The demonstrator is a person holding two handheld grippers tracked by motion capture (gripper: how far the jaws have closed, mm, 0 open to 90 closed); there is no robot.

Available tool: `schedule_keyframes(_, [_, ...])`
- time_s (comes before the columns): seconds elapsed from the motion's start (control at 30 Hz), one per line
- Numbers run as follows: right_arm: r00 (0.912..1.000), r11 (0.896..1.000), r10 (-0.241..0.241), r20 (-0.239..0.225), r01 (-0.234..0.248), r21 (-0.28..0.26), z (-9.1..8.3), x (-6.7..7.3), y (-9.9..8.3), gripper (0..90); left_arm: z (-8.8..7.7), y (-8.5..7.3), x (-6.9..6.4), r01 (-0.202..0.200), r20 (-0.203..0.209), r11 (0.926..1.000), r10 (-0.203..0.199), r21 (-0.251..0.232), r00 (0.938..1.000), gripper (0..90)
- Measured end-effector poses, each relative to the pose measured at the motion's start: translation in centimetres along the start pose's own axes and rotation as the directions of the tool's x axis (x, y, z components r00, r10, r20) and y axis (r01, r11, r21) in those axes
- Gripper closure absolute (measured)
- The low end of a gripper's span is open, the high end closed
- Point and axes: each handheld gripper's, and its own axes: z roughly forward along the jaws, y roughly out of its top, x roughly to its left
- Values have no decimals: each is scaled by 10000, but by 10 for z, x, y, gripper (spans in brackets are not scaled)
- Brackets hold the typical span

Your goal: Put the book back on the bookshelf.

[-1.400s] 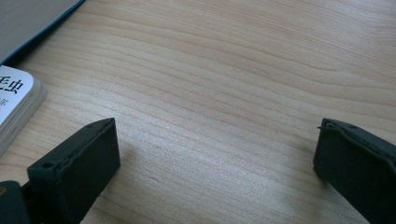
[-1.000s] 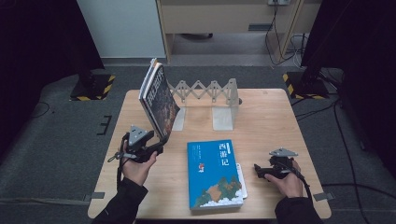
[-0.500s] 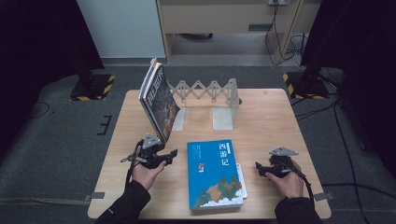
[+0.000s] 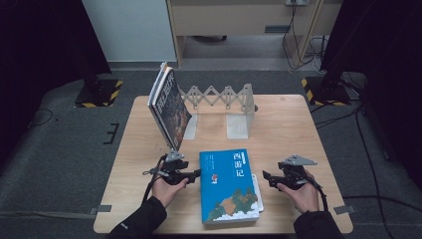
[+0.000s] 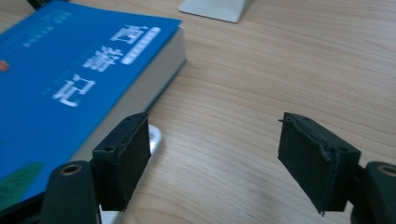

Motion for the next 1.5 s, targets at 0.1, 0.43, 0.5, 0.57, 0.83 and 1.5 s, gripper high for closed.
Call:
schedule_keyframes(0.1, [9996,10000,-44,-293,43,-25,1,8,2,261,4,-1,-3,-9,185,10000,8,52,9998,323])
schedule_keyframes(0.43, [9898,9991,318,-1387,-276,316,11,29,5,277,14,-2,-9,197,565,9998,-198,21,9982,287])
schedule_keyframes(0.5, [9846,9982,448,-1689,-372,480,14,32,5,288,16,-2,-9,335,669,9994,-336,14,9972,285])
schedule_keyframes(0.57, [9766,9957,699,-2032,-560,735,17,35,6,289,17,-3,-10,360,732,9993,-357,-22,9967,285])
schedule_keyframes(0.83, [9706,9943,753,-2288,-558,904,28,44,4,299,26,-4,-9,783,1246,9969,-771,-43,9892,256])
schedule_keyframes(1.5, [9432,9791,1922,-2708,-1657,1179,41,48,1,259,42,-10,5,2476,2168,9687,-2451,159,9449,137])
